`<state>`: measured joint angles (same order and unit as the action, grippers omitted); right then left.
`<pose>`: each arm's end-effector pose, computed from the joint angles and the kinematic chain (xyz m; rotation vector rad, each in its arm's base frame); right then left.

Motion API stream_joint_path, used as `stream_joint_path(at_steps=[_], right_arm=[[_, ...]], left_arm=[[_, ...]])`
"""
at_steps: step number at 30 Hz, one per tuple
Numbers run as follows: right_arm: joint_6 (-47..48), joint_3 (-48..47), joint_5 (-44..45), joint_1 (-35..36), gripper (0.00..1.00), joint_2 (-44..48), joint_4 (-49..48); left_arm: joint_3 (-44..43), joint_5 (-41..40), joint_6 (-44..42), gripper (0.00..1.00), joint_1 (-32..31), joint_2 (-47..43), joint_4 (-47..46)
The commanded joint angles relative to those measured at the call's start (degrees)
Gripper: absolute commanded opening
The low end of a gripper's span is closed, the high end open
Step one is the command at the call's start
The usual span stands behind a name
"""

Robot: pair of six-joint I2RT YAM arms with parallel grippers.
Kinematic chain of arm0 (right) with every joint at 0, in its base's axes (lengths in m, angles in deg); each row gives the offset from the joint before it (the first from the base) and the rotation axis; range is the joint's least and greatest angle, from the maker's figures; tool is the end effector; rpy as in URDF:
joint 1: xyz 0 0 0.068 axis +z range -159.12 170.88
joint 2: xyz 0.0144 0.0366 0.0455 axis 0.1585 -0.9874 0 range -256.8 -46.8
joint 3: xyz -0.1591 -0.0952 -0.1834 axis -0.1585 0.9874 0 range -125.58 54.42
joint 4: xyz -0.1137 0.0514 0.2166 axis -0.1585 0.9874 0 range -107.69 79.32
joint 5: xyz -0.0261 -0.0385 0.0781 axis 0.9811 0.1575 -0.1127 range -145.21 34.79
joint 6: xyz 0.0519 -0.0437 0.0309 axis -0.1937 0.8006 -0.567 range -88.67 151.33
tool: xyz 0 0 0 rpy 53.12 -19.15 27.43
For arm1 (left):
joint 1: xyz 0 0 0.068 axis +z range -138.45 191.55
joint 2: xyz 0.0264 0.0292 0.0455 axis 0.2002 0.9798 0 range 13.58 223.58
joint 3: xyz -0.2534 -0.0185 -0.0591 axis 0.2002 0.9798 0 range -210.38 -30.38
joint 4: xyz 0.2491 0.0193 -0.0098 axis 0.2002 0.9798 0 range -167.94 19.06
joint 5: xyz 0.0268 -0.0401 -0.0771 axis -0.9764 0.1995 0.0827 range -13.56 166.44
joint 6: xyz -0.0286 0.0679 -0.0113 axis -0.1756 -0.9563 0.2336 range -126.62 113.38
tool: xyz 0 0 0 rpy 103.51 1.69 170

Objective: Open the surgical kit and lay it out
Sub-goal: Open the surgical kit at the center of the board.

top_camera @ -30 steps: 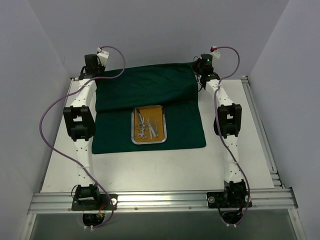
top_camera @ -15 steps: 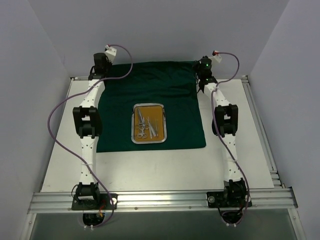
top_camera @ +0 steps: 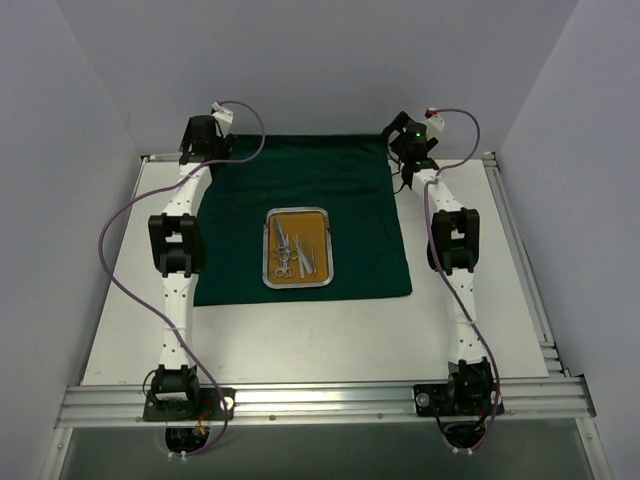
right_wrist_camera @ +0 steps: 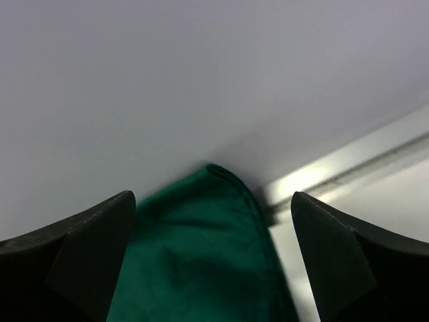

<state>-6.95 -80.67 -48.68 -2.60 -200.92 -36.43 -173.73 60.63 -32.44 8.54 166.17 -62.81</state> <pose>0.6188 0.0635 0.2034 0.5244 1.5117 0.5214 0.6051 -0.0149 0.1959 0.3261 1.9918 0.5301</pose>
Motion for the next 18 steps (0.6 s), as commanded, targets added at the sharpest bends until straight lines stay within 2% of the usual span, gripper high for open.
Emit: stream_joint_path(at_steps=[1,4,7,8,10,12,13,15,16,18], right_arm=[[5.58,1.84,0.06,-1.07,0.97,6.98,6.77],[9.09,8.94,2.0,-1.69,0.97,14.27,12.93],[11.65,21.49,2.88,-1.6,0.96,25.93,17.85],[12.09,29.88,2.1,-1.52,0.95,28.24,17.86],[13.4,38.8,-0.88,-1.16,0.88,32.73,17.6],[14.81,49.76,-1.95,-0.72,0.82,38.09,18.56],[15.08,52.96,-2.13,-0.64,0.8,41.07,18.57],[15.78,62.78,-2.39,-0.46,0.71,44.24,20.06],[15.78,65.62,-2.48,-0.29,0.68,47.22,19.54],[15.43,72.81,-1.69,0.5,0.6,50.22,19.45]], left_arm=[[-4.13,0.51,5.51,0.94,0.28,-3.43,7.7],[-0.37,3.85,10.43,0.94,0.72,-9.75,11.75],[6.48,9.9,14.74,0.94,1.42,-20.36,17.63],[8.85,12.36,16.05,0.94,2.29,-22.67,19.3],[18.59,19.89,16.68,0.94,2.74,-27.5,22.91],[27.11,23.1,16.07,0.94,6.16,-35.15,23.45],[35.77,24.41,15.63,0.94,6.78,-39.78,23.45],[43.82,24.95,13.09,0.94,8.1,-43.77,23.71],[50.64,24.87,11.95,0.95,8.45,-47.09,24.06],[57.01,23.81,10.36,0.97,9.94,-50.01,24.33]])
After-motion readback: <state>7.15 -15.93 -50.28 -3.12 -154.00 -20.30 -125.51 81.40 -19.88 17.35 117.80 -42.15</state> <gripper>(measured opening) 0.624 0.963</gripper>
